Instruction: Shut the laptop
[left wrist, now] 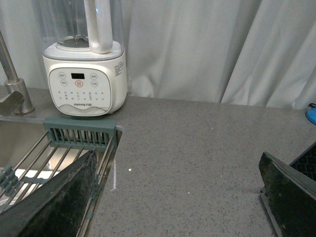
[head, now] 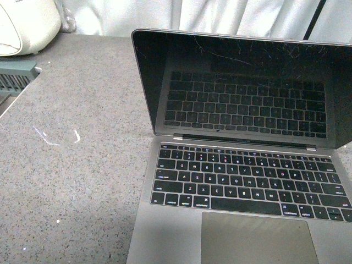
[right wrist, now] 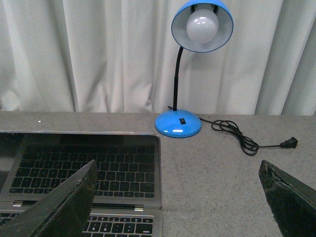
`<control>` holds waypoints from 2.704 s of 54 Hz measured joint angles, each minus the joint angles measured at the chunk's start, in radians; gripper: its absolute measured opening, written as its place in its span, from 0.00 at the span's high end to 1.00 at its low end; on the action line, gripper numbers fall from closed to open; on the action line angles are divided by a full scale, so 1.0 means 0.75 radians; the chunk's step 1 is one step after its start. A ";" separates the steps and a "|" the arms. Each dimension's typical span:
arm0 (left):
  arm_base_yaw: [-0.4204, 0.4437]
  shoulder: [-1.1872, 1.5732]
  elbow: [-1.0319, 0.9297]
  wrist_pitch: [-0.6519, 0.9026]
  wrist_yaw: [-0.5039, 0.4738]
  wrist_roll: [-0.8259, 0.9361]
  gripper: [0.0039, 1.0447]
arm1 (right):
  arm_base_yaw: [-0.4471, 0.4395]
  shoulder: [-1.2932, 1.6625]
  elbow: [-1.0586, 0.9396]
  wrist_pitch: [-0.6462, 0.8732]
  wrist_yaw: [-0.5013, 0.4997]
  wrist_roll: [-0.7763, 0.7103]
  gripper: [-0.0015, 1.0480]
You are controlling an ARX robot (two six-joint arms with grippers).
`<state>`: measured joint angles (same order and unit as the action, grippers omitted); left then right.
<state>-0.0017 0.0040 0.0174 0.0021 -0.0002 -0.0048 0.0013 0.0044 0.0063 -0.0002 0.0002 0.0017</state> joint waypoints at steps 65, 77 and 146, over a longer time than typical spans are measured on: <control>-0.408 0.817 0.400 0.333 -0.080 -0.486 0.96 | -0.302 0.848 0.372 0.384 -0.363 -0.086 0.99; -0.363 1.205 0.596 0.400 0.056 -0.387 0.96 | -0.296 1.313 0.635 0.439 -0.501 -0.258 0.99; -0.569 2.084 1.243 -0.113 0.449 0.460 0.96 | 0.022 1.994 1.054 -0.033 -0.657 -0.781 0.99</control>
<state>-0.4286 1.5669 0.9493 -0.0830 0.3367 0.3405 0.0177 1.4998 0.7967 -0.0246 -0.4923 -0.5842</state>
